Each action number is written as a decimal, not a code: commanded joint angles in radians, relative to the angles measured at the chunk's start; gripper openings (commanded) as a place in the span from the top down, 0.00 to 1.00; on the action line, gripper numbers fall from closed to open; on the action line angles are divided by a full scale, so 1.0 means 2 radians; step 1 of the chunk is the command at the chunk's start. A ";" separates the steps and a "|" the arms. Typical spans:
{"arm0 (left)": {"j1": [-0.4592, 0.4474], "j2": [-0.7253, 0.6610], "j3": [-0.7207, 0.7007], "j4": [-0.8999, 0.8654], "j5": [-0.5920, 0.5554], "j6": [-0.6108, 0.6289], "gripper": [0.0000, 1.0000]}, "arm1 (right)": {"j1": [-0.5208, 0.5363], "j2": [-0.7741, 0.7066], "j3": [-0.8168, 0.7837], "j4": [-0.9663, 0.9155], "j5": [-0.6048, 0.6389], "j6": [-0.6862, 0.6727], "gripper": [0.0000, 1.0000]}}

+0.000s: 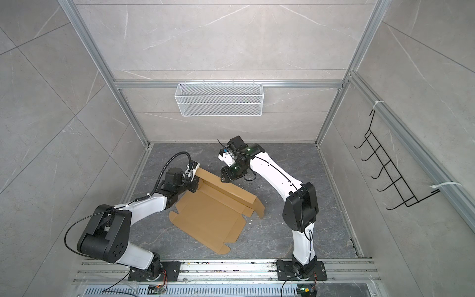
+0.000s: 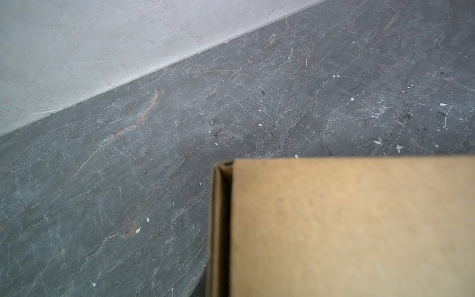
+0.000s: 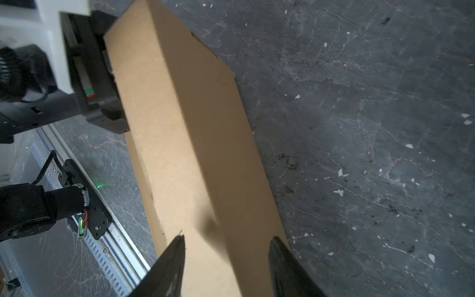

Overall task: Assemble paper box
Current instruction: First fold the bottom flaps of a flat cardboard box at the center of the table.

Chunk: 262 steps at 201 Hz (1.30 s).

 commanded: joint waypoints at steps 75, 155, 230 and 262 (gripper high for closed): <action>-0.004 0.000 0.031 -0.057 -0.035 0.004 0.75 | -0.007 0.030 0.007 -0.029 0.018 -0.004 0.50; -0.004 -0.025 0.029 -0.114 -0.072 -0.055 0.60 | -0.007 0.025 -0.012 -0.020 0.016 -0.006 0.53; -0.002 -0.007 -0.009 -0.029 -0.050 -0.193 0.51 | -0.007 0.026 -0.009 -0.019 0.012 -0.007 0.55; -0.003 0.013 -0.039 0.041 -0.058 -0.204 0.52 | -0.007 0.026 -0.010 -0.019 0.010 -0.008 0.56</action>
